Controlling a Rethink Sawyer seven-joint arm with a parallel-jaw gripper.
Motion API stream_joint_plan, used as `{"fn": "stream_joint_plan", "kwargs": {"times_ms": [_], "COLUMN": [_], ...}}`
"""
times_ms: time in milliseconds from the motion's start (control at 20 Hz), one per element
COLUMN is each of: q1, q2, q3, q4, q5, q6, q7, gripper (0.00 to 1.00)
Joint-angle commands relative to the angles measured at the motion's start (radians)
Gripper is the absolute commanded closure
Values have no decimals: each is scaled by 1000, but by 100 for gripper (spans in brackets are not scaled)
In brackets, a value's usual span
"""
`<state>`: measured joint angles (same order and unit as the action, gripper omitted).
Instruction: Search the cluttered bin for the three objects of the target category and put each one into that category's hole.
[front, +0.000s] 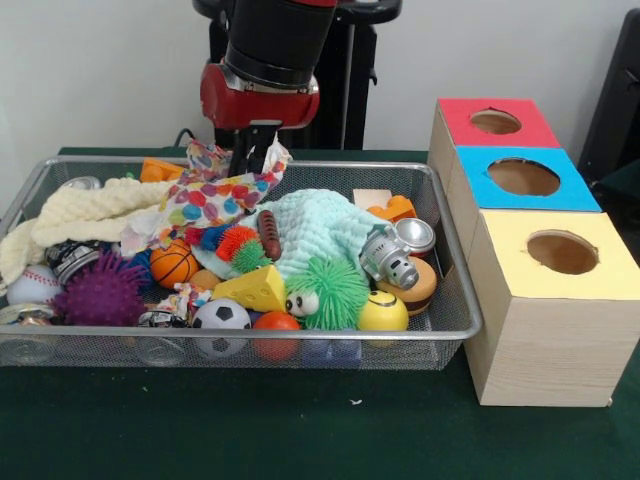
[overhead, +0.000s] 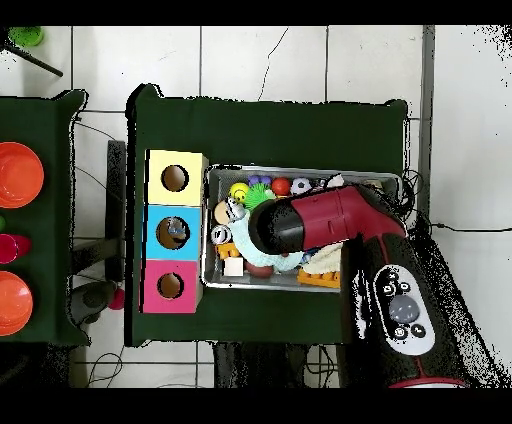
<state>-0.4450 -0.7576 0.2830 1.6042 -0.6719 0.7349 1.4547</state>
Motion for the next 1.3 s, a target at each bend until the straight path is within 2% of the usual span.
{"fn": "stream_joint_plan", "kwargs": {"times_ms": [50,500,550,600,1100,1200,1300], "q1": [1,3,4,0,22,7,-15], "q2": [19,16,17,17,17,21,43], "q3": [57,61,59,74,59,64,73], "q4": [-29,-23,-25,-22,-8,21,66], "q5": [-93,-106,-105,-105,-90,-45,41], "q6": [34,-19,-27,-35,-12,-33,-30], "q7": [-200,-134,-119,-141,-98,-47,27], "gripper": [100,100,0,0,0,0,0]}}
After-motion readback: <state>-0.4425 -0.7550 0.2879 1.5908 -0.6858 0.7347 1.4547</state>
